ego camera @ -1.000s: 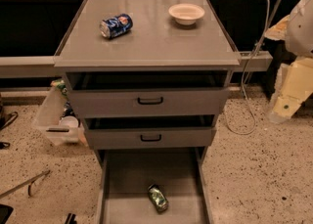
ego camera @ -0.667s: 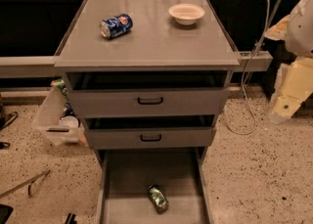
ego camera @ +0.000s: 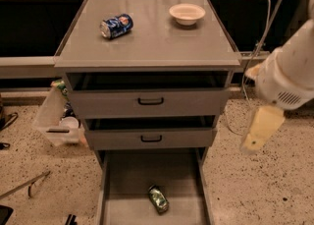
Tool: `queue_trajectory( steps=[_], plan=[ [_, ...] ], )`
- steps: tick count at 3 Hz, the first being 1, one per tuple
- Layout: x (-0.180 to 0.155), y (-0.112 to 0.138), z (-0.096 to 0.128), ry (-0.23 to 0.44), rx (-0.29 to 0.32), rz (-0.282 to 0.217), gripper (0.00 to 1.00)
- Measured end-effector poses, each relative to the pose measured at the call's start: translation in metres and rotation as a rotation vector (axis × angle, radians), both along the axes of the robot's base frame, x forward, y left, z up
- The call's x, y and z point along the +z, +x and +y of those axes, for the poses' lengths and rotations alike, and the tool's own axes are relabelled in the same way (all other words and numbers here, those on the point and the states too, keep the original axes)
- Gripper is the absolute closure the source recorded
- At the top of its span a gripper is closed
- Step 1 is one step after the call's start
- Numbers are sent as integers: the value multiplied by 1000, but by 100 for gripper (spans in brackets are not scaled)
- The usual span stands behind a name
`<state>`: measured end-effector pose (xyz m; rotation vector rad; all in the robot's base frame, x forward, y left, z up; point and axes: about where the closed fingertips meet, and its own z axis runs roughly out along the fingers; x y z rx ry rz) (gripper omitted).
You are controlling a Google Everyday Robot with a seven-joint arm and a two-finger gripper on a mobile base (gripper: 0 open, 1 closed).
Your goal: Pick green can from bottom drawer and place on counter
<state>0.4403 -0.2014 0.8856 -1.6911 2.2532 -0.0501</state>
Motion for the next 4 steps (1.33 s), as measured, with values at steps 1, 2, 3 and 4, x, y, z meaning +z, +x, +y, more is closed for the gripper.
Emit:
queue_trajectory(
  steps=[1,2,3,4],
  plan=[
    [-90,-8,9,52,-22,56,0],
    [-183,-18,27,118,-18,113,0],
    [-190,-4,31,137,-28,62,0],
    [-190,-4,31,137,-28,62,0]
  ],
)
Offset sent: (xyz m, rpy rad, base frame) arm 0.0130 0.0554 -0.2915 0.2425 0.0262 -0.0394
